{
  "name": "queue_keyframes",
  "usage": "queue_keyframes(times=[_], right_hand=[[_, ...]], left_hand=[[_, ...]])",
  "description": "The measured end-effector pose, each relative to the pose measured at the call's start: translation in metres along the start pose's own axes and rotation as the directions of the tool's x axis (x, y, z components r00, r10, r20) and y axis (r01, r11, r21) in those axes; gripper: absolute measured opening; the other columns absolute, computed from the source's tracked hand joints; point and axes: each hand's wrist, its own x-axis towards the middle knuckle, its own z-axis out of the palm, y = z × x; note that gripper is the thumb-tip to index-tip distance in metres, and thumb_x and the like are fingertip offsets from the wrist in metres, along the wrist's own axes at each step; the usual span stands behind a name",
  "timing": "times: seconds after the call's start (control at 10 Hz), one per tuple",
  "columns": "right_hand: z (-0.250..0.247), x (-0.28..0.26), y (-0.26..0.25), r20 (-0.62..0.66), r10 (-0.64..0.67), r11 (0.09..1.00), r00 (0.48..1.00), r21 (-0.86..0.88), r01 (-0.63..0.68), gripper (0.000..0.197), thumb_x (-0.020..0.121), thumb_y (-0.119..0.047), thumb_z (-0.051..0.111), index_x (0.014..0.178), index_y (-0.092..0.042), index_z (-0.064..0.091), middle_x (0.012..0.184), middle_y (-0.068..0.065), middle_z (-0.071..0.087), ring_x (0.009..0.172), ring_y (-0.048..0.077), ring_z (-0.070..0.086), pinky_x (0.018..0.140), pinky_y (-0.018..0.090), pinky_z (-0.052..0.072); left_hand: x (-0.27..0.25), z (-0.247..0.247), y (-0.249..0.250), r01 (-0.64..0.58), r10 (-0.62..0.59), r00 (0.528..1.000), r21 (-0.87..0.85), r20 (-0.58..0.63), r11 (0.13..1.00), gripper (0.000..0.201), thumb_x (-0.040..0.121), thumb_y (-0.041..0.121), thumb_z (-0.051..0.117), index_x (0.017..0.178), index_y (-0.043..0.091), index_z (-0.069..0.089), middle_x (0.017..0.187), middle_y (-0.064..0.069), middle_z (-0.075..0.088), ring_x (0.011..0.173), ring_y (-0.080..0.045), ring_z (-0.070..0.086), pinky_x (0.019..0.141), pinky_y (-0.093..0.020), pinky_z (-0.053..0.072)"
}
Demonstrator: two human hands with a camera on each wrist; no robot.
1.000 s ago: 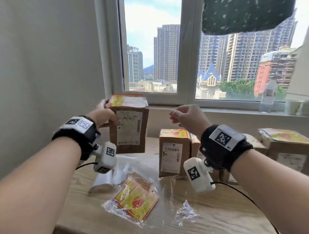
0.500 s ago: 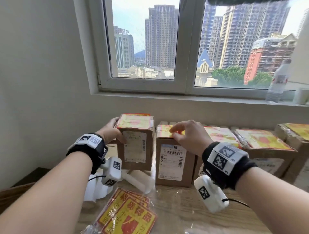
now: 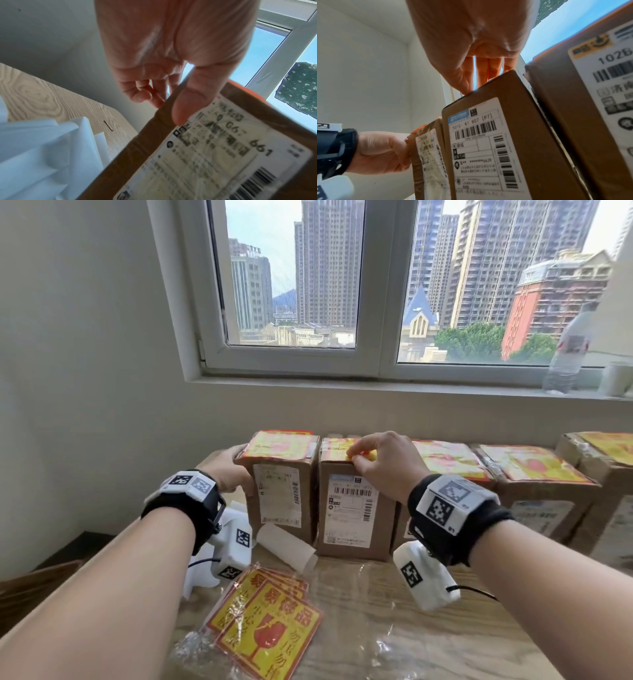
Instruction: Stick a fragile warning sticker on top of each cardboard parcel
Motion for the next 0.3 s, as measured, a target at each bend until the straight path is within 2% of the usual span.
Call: queue_keyframes(times=[0.1,0.2,0.3], right_hand=[[-0.009,-0.01,-0.005,-0.03,0.03,0.999,0.999,0.03,-0.029,0.024,0.092,-0.022,0.056,0.109,-0.023,0.073,0.118,-0.002,0.07,0.108,0.017,0.06,0.093,0.026,0.043],[-0.022,-0.022,-0.005,-0.056,0.026,1.0,0.998,0.017,-0.025,0.026,0.092,-0.022,0.056,0.113,-0.024,0.072,0.122,-0.001,0.068,0.117,0.02,0.057,0.1,0.028,0.041],[-0.035,-0.033,0.0,-0.078,0.066,0.997,0.995,0.039,-0.064,0.026,0.091,-0.023,0.057,0.112,-0.024,0.072,0.122,0.0,0.068,0.118,0.022,0.057,0.102,0.029,0.04]], left_hand=[[-0.02,0.0,0.01,0.015,-0.024,0.997,-0.111,-0.075,0.994,0.103,0.054,-0.007,0.064,0.146,0.027,0.034,0.13,-0.005,0.057,0.092,-0.024,0.06,0.06,-0.027,0.053],[-0.029,-0.005,0.017,0.0,-0.03,0.982,-0.162,-0.187,0.987,0.092,0.068,-0.018,0.056,0.148,0.017,0.03,0.142,-0.011,0.044,0.112,-0.027,0.053,0.078,-0.033,0.053],[-0.041,-0.011,0.025,-0.027,-0.005,0.967,-0.123,-0.253,0.992,0.085,0.067,-0.013,0.06,0.143,0.018,0.038,0.139,-0.01,0.047,0.124,-0.028,0.048,0.102,-0.044,0.044]])
